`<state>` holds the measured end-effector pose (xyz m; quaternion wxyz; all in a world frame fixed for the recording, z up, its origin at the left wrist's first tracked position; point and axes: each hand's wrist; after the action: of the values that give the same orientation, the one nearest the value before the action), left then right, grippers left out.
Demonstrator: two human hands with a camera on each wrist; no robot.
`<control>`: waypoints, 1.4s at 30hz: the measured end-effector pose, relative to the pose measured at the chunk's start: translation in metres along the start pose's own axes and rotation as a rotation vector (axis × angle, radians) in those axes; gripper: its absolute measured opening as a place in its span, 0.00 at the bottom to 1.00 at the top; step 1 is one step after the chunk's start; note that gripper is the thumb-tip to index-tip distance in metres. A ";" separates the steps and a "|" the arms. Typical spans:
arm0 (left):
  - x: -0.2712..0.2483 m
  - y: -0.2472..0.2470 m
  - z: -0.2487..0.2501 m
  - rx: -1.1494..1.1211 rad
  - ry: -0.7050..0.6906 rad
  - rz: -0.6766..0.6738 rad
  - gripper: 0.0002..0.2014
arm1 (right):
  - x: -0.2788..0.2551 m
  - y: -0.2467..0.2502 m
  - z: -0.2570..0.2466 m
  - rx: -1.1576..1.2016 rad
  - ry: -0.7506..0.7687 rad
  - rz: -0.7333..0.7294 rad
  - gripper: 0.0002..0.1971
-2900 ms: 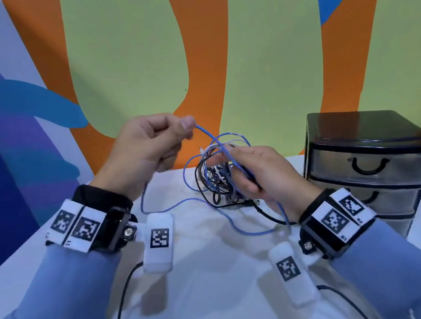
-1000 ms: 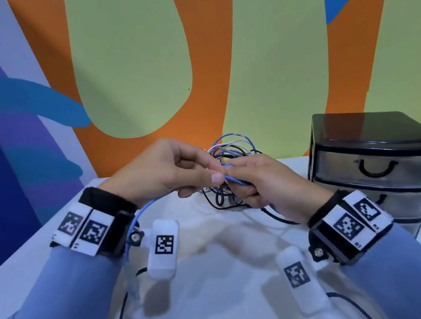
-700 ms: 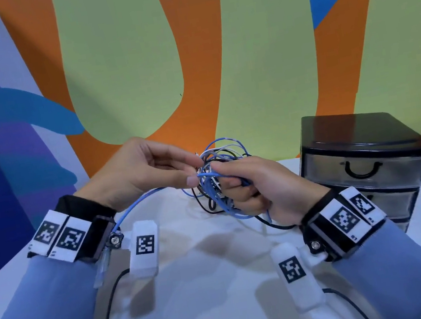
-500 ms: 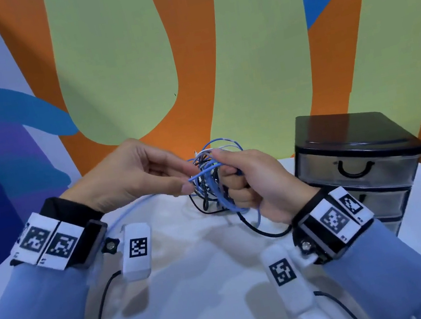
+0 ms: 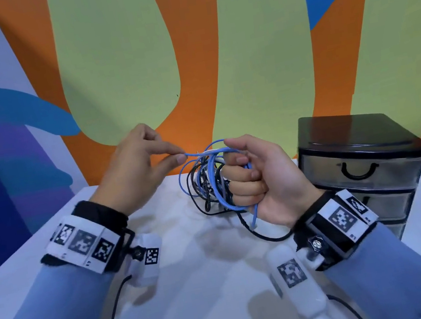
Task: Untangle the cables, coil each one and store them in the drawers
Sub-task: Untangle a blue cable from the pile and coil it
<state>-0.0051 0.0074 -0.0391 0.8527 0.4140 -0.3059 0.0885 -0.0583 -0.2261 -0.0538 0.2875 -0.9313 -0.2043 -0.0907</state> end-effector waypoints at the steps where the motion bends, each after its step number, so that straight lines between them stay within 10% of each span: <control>1: -0.001 -0.005 0.004 0.035 -0.045 0.012 0.03 | -0.001 -0.002 0.000 0.043 0.001 -0.030 0.17; 12: -0.017 -0.030 0.039 -0.915 0.406 -0.400 0.10 | 0.010 0.006 0.016 -0.107 0.287 0.138 0.14; 16: -0.022 -0.034 0.037 -0.878 0.304 -0.467 0.17 | 0.012 0.004 0.024 -0.272 0.341 0.193 0.16; 25: -0.022 -0.039 0.037 -0.835 0.232 -0.287 0.34 | 0.009 0.001 0.034 -0.576 0.342 0.173 0.16; 32: -0.022 -0.048 0.038 -0.616 0.031 -0.069 0.11 | 0.010 0.006 0.031 -0.585 0.398 0.243 0.18; 42: -0.011 -0.022 0.030 -0.854 0.282 0.042 0.04 | 0.016 0.017 0.027 -0.591 0.450 0.362 0.16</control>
<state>-0.0186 -0.0288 -0.0463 0.9786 0.0028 -0.2039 0.0272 -0.0352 -0.2181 -0.0797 0.0566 -0.9516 0.0654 -0.2949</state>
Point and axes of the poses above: each hand's wrist, its own x-axis towards the middle knuckle, its own y-axis out of the back of the hand, z = x × y, and after that the axes turned 13 degrees about y, right-handed
